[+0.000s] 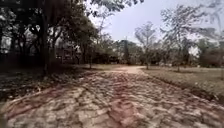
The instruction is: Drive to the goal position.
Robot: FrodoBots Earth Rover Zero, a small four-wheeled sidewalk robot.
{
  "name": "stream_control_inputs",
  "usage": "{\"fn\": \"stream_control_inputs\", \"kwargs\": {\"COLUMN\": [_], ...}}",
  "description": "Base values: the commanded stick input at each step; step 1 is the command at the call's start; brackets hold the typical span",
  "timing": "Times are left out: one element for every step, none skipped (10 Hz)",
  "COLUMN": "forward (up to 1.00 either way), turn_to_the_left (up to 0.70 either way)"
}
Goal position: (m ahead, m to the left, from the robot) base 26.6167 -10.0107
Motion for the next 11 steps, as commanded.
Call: {"fn": "stream_control_inputs", "kwargs": {"forward": [0.7,0.7,0.7,0.7,0.7,0.7,0.7,0.7,0.7,0.7,0.7], "turn_to_the_left": [0.0,0.0,0.0,0.0,0.0,0.0,0.0,0.0,0.0,0.0,0.0]}}
